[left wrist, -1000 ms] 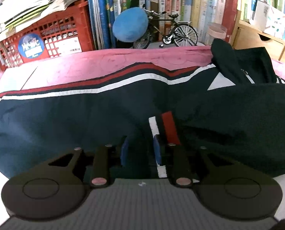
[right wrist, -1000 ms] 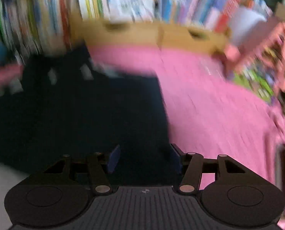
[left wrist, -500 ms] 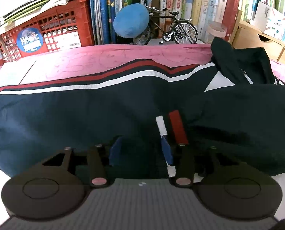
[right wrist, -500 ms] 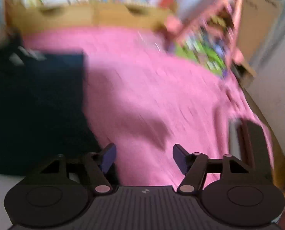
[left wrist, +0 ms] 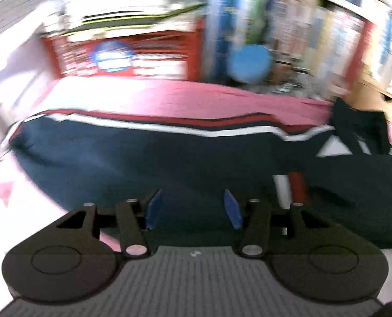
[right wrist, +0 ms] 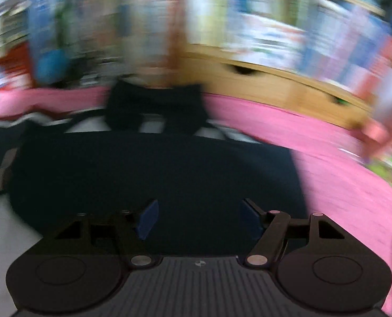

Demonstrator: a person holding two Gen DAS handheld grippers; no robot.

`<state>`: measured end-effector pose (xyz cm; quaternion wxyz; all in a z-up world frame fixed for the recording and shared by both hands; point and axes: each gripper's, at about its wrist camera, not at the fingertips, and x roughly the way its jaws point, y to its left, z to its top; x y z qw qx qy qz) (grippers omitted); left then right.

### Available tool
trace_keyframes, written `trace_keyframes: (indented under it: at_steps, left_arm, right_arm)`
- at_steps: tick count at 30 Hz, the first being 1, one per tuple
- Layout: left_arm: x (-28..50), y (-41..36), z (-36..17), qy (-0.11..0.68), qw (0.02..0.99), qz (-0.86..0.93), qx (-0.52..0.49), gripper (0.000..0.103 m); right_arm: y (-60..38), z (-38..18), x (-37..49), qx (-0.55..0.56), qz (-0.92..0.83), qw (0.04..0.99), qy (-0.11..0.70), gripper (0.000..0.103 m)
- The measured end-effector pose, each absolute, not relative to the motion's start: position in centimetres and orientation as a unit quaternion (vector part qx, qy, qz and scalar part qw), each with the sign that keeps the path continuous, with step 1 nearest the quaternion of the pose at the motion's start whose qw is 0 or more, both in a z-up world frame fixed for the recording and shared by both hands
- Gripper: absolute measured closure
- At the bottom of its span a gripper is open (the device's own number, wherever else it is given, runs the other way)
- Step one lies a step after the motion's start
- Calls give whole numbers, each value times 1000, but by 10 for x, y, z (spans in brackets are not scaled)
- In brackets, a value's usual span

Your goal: Fold clothes

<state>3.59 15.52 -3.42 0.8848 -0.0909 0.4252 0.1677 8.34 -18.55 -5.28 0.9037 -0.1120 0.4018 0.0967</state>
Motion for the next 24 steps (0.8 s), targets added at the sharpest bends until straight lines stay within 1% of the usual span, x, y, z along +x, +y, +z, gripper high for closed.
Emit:
trace_keyframes:
  at_steps: [2,3,4,5,6,8,9,10,11,14,16,17,18,19,20,21,22,24]
  left_arm:
    - [31,182,-35,423,874,214,-110,51]
    - [30,198,-36,418,867,241,-121,48]
    - [30,213,-38,415,860,268,-129,43]
    - [32,227,-40,412,852,295,-132,41]
    - [33,242,-43,409,844,321,-134,41]
    - [40,270,-48,402,825,376,-129,40]
    - [45,282,-51,397,814,407,-124,36]
    - [50,294,-55,391,799,440,-122,29]
    - [55,306,-59,384,784,473,-120,28]
    - [62,340,-71,364,748,536,-146,25]
    - [64,358,-79,360,738,541,-182,26]
    - [65,365,-83,359,734,540,-201,29]
    - [66,372,-86,357,733,535,-222,51]
    - [64,376,-86,351,735,527,-244,78]
    - [61,378,-84,341,736,520,-265,88]
    - [58,378,-80,329,741,516,-275,95]
    - [56,373,-73,315,750,516,-269,98]
    - [57,359,-58,290,775,509,-236,99]
  right_arm:
    - [-145,-53,82,-132,152,892,404,29]
    - [-128,-52,79,-140,171,888,404,28]
    - [-112,-50,75,-147,190,883,404,26]
    - [-100,-50,70,-153,205,879,402,23]
    - [-88,-50,65,-159,221,875,400,19]
    - [-69,-47,53,-177,250,867,394,17]
    - [-63,-45,47,-187,258,863,393,17]
    - [-57,-44,40,-196,266,858,392,17]
    - [-51,-42,33,-206,274,854,391,17]
    - [-46,-40,23,-222,273,846,401,16]
    - [-47,-35,19,-222,267,841,414,16]
    - [-49,-31,18,-221,261,841,419,16]
    - [-51,-29,18,-218,255,842,423,16]
    - [-53,-26,18,-216,247,844,424,16]
    - [-56,-23,18,-214,240,846,425,16]
    - [-58,-21,19,-212,233,848,427,16]
    - [-61,-19,20,-211,225,850,427,16]
    - [-66,-16,25,-204,208,856,426,16]
